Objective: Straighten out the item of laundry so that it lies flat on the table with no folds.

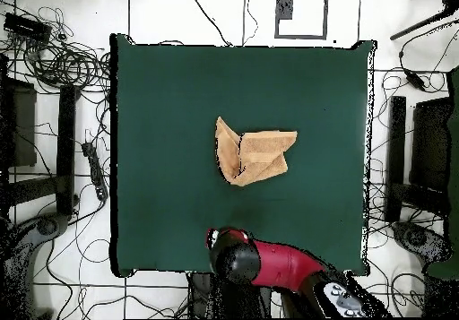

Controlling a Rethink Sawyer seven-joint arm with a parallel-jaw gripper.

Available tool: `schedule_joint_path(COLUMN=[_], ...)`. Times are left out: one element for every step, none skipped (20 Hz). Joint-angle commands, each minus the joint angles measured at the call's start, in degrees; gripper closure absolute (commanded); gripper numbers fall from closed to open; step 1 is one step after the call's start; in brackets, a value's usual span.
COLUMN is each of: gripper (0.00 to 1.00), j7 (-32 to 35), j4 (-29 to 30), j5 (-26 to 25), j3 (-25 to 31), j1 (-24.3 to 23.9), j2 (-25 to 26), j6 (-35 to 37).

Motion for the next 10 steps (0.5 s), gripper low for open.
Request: schedule_joint_path(gripper=[0.0,0.0,0.0,0.0,0.0,0.0,0.0,0.0,0.0,0.0], j7=[11.58,11.62,11.53,11.6,11.65,11.91,12.15,11.98,11.98,11.98], j4=[6.14,6.71,6.96,7.47,7.9,8.29,8.59,8.19,7.69,6.92], j5=[-2.23,-2.68,-3.21,-3.72,-4.12,-4.71,-4.79,-4.48,-3.99,-3.3], j3=[-0.5,-0.5,-0.84,-1.42,-2.02,-2.45,-2.01,-1.81,-1.59,-1.09], j1=[1.98,1.66,1.7,1.91,2.24,2.4,1.87,1.79,1.8,1.56], j2=[2.12,2.76,3.39,3.6,3.73,3.87,4.08,4.0,4.01,3.93], j6=[-8.21,-9.62,-10.64,-11.55,-12.16,-13.96,-15.04,-14.47,-13.99,-13.34])
